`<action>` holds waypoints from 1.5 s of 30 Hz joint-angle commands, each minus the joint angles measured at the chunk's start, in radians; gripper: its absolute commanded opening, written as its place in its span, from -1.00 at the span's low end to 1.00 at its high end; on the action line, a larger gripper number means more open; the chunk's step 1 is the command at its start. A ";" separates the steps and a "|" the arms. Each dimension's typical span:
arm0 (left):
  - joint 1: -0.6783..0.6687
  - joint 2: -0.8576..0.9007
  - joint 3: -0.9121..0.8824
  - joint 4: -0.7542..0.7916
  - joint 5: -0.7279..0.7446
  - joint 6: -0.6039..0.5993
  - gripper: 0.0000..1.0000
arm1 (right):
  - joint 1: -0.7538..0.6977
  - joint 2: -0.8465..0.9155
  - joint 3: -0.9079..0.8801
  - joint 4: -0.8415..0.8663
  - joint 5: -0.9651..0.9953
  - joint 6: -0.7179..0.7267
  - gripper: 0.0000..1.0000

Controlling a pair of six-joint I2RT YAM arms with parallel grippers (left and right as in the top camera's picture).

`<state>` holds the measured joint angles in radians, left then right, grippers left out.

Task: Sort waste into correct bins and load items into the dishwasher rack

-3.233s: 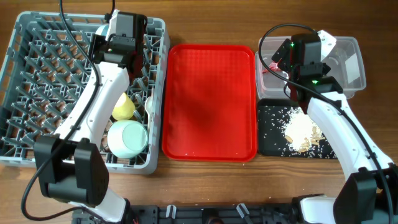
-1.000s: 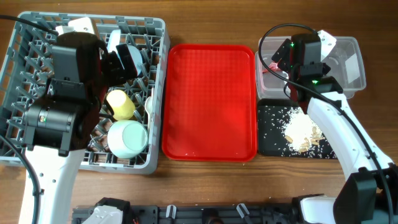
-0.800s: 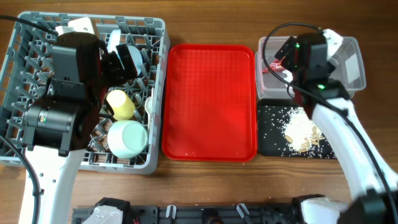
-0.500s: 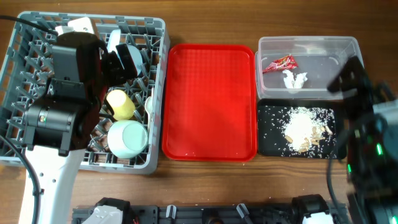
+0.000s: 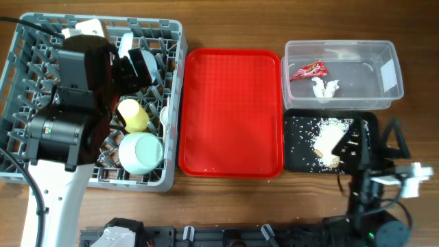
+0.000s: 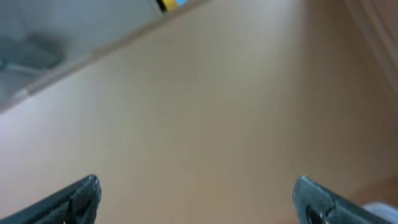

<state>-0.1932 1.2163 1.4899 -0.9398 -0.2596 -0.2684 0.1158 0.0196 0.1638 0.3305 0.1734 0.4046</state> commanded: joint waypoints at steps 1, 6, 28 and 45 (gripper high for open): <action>0.007 0.001 0.006 0.003 0.009 -0.009 1.00 | -0.004 -0.016 -0.151 0.071 -0.077 -0.033 0.99; 0.007 0.001 0.006 0.003 0.009 -0.009 1.00 | -0.004 -0.016 -0.159 -0.175 -0.098 -0.192 0.99; 0.007 0.001 0.006 0.003 0.009 -0.009 1.00 | -0.004 -0.015 -0.159 -0.329 -0.235 -0.457 0.99; 0.122 -0.454 -0.196 0.000 0.074 -0.010 1.00 | -0.004 -0.015 -0.159 -0.329 -0.235 -0.457 1.00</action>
<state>-0.1413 0.9436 1.4090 -0.9325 -0.2520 -0.2687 0.1158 0.0120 0.0063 0.0002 -0.0452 -0.0326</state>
